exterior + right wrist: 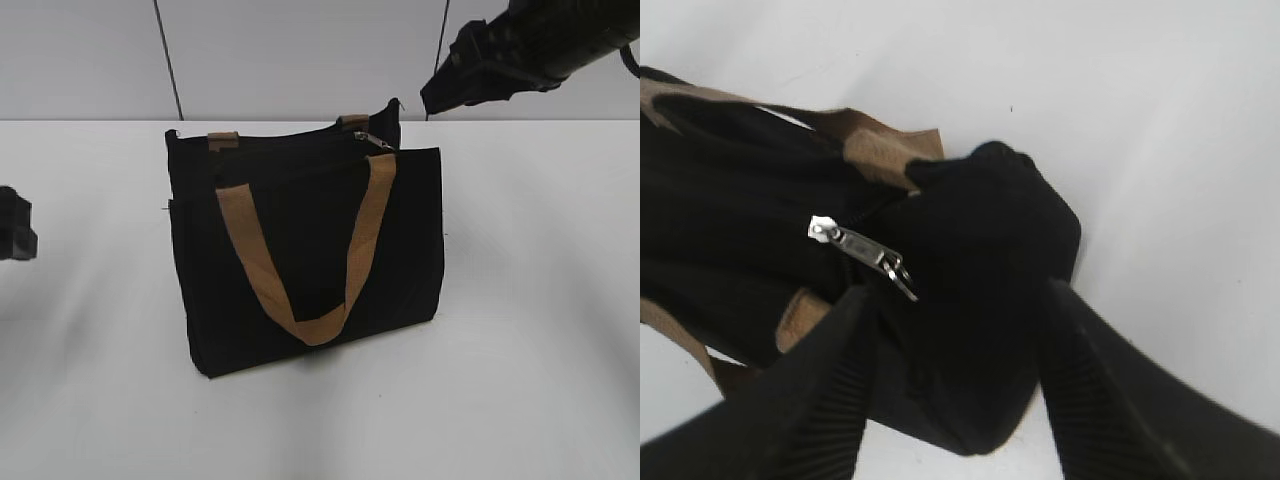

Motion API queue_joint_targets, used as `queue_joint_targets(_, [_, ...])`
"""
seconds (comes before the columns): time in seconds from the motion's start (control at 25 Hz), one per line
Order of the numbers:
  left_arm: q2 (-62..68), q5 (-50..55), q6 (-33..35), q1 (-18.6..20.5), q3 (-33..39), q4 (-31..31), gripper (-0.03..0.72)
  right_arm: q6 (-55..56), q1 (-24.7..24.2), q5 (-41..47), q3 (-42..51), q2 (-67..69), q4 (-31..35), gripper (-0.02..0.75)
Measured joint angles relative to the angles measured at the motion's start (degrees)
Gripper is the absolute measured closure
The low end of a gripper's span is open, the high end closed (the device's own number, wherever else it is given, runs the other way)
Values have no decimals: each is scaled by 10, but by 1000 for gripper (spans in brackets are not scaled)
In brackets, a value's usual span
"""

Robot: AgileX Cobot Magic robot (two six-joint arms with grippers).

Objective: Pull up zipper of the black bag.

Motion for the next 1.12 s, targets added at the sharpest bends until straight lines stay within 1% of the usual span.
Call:
queue_joint_targets(0.12, [2, 78, 127, 0, -17, -132, 78, 39, 0, 20, 0, -2, -51, 335])
queue_joint_targets(0.16, [4, 102, 155, 0, -28, -157, 80, 65, 0, 29, 0, -6, -76, 335])
queue_joint_targets(0.24, [13, 148, 195, 0, -54, -188, 86, 122, -5, 51, 0, -12, -122, 335])
queue_joint_targets(0.32, [26, 176, 210, 0, -89, -194, 92, 177, -21, 79, 0, -18, -158, 335])
queue_joint_targets(0.44, [62, 222, 217, 0, -146, -178, 95, 232, -68, 131, 0, -18, -180, 335])
queue_joint_targets(0.6, [106, 265, 219, 0, -216, -169, 96, 236, -139, 197, 0, -19, -187, 335])
queue_joint_targets(0.72, [110, 289, 219, 0, -251, -174, 98, 218, -177, 255, 0, -19, -191, 335])
queue_joint_targets(0.8, [110, 313, 219, 0, -260, -174, 100, 213, -187, 276, 0, -20, -193, 335])
queue_joint_targets(0.96, [109, 373, 219, 0, -261, -169, 102, 209, -189, 284, 6, -33, -192, 335])
queue_joint_targets(1.12, [62, 378, 219, 0, -249, -169, 102, 207, -189, 284, 59, -103, -192, 335])
